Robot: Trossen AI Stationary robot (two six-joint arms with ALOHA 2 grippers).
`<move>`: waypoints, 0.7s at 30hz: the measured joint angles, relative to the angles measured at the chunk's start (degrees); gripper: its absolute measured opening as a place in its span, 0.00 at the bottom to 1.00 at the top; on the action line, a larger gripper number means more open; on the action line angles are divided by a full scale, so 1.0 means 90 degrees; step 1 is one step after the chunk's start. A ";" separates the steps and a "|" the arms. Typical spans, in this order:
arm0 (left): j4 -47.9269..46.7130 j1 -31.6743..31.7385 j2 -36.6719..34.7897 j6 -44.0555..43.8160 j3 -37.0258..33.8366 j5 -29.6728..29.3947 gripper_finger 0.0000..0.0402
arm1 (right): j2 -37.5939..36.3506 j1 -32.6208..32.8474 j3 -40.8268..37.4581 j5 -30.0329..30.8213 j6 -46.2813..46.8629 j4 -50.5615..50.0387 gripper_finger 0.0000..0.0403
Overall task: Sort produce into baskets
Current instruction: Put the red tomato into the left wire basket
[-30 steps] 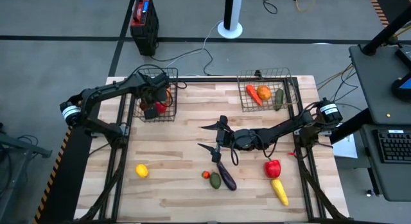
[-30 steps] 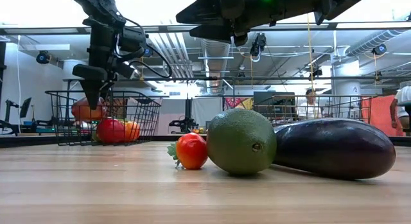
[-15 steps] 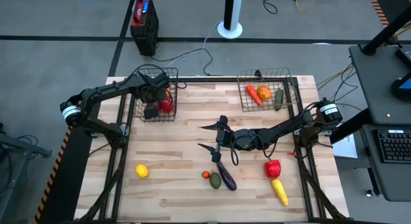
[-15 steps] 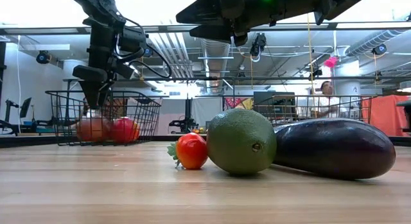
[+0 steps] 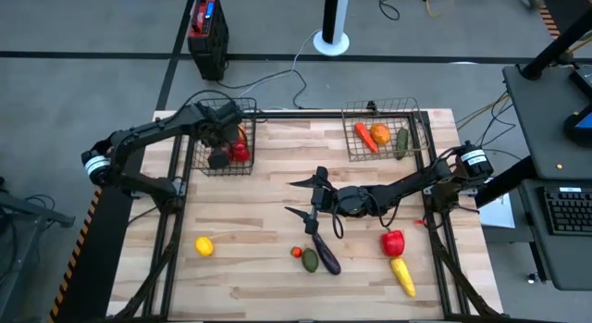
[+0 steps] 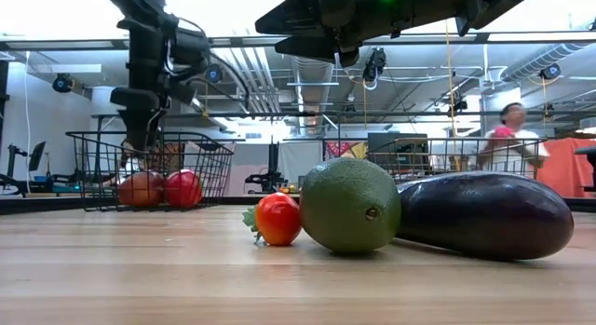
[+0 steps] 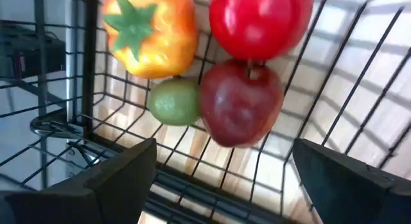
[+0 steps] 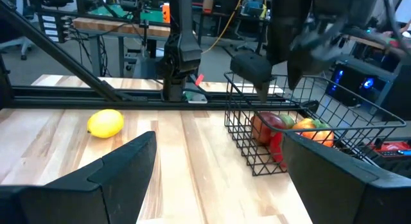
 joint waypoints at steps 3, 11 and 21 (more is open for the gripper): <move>0.0090 -0.0093 -0.0336 -0.0302 0.0028 0.0169 0.86 | 0.0000 -0.0002 0.0000 0.0000 0.0005 0.0000 0.81; 0.0688 -0.1148 -0.1536 -0.1414 0.0023 0.0538 0.86 | 0.0000 -0.0001 0.0434 0.0000 0.0153 -0.0918 0.81; 0.0939 -0.4137 -0.1876 -0.3187 0.0015 -0.0719 0.86 | 0.0034 0.0030 0.2025 -0.0059 0.0974 -0.4966 0.81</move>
